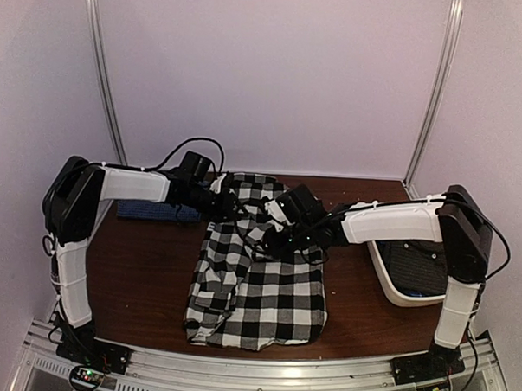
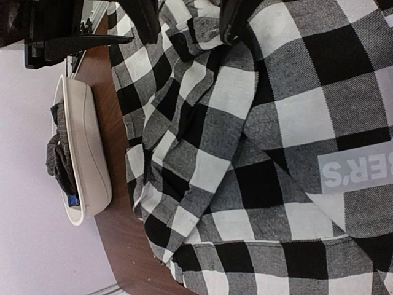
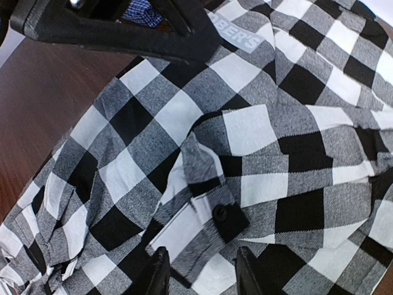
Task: Fold and stack the long sleeve shirts
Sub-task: Place the sleeve of the 1/3-folded shirt, then pick up the sleeve from the 1/3-folded shirt.
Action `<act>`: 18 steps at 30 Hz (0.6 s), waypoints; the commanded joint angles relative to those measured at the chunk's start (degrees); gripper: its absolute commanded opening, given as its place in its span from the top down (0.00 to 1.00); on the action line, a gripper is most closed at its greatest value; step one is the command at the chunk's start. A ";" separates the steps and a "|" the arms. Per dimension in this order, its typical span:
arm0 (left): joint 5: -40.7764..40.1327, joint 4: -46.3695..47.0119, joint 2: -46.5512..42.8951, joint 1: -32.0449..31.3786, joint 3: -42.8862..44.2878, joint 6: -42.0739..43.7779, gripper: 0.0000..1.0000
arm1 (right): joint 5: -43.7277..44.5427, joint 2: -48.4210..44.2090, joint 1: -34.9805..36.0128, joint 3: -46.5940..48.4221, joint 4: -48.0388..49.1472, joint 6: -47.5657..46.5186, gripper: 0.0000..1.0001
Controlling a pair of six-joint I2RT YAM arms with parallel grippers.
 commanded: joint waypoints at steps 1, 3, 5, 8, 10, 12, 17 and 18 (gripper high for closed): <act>-1.49 3.81 -1.45 -1.73 -0.49 -1.03 0.64 | -0.82 -1.21 -0.52 2.07 2.23 0.52 0.55; -2.53 2.59 -1.45 -2.23 -0.61 -0.87 0.63 | -0.54 -2.32 -0.57 1.31 2.16 0.89 0.47; -3.53 1.24 -1.92 -3.22 -0.89 -0.47 0.61 | 0.29 -3.24 -1.01 0.48 1.95 2.05 0.44; -6.31 -1.51 -2.48 -5.18 -1.06 0.55 0.57 | -1.59 -3.77 -3.10 -1.13 2.23 4.15 0.43; -8.19 -2.95 -2.83 -6.52 -1.33 0.95 0.56 | -3.59 -4.01 -4.35 -2.54 3.09 5.63 0.43; -9.91 -4.53 -2.88 -8.06 -1.06 1.63 0.55 | -4.52 -4.83 -5.42 -4.29 4.16 7.19 0.43; -21.16 -12.36 -1.60 -13.08 3.16 4.48 0.51 | -2.81 -9.37 -9.40 -11.19 6.41 12.15 0.43; -23.82 -14.01 -0.92 -14.32 4.45 5.05 0.51 | -2.69 -10.46 -10.24 -12.56 7.01 12.84 0.43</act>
